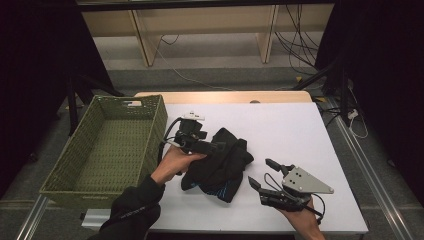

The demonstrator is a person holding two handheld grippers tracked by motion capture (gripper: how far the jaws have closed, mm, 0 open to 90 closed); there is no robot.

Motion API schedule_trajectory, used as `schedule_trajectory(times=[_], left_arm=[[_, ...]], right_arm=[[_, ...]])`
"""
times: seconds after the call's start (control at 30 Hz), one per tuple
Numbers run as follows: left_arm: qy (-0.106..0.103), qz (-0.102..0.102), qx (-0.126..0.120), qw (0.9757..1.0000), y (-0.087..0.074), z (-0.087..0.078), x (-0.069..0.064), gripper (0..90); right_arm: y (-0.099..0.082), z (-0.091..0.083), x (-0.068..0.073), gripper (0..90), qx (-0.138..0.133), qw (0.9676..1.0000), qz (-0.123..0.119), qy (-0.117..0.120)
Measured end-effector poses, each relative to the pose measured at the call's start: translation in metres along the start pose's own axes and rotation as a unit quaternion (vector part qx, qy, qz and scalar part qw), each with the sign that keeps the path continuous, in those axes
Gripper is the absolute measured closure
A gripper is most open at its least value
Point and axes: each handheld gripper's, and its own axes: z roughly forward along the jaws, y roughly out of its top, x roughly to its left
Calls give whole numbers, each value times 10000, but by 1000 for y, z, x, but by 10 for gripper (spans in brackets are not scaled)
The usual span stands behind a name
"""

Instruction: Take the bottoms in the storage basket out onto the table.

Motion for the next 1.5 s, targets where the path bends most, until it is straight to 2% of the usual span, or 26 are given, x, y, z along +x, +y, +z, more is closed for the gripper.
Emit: schedule_trajectory(times=[0.3, 1.07, 1.5], left_arm=[[-93, 112, -127, 9998, 0, -7, -4, 150], [-160, 198, -374, 9990, -5, -20, -10, 146], [-177, 156, -826, 9963, -11, -29, -8, 99]], right_arm=[[0, 0, 0, 275, -23, 10000, 2, 4], [0, 0, 0, 244, -44, 10000, 19, 17], [1, -1, -1, 233, -61, 10000, 30, 7]])
